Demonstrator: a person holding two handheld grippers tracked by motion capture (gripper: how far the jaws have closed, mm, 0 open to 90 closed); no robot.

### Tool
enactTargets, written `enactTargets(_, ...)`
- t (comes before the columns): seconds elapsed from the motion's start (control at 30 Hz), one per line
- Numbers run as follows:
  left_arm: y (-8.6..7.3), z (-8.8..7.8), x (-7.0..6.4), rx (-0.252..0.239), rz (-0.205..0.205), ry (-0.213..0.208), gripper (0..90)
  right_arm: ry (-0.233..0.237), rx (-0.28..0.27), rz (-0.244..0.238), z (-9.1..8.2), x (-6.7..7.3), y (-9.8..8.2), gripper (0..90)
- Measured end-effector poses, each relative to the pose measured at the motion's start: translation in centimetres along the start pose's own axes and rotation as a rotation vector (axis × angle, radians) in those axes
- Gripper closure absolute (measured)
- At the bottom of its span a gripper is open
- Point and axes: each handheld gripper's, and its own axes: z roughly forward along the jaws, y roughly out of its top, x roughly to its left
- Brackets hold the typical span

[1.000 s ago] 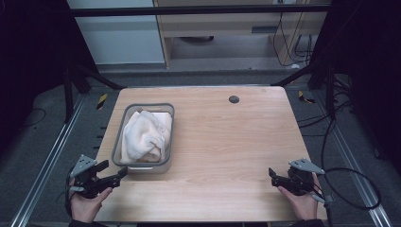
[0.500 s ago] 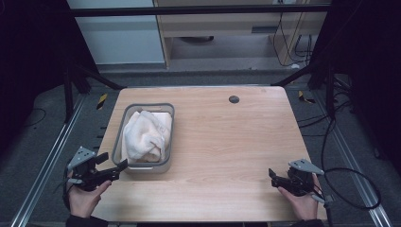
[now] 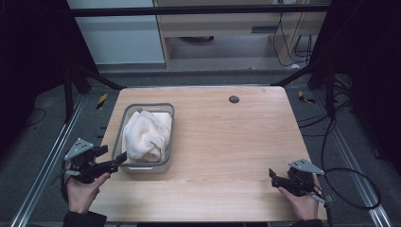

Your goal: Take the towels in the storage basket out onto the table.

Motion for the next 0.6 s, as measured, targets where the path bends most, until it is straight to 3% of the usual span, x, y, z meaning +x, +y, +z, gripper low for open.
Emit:
enactTargets(0.2,1.1,0.3,-0.4,0.001,0.021,0.013,16.5,0.000,0.001,-0.003,0.0,0.0,0.0,12.2)
enactTargets(0.6,3.4,1.8,-1.0,0.049,0.050,0.023,16.0,0.002,0.008,-0.008,0.2,0.0,0.0,11.9)
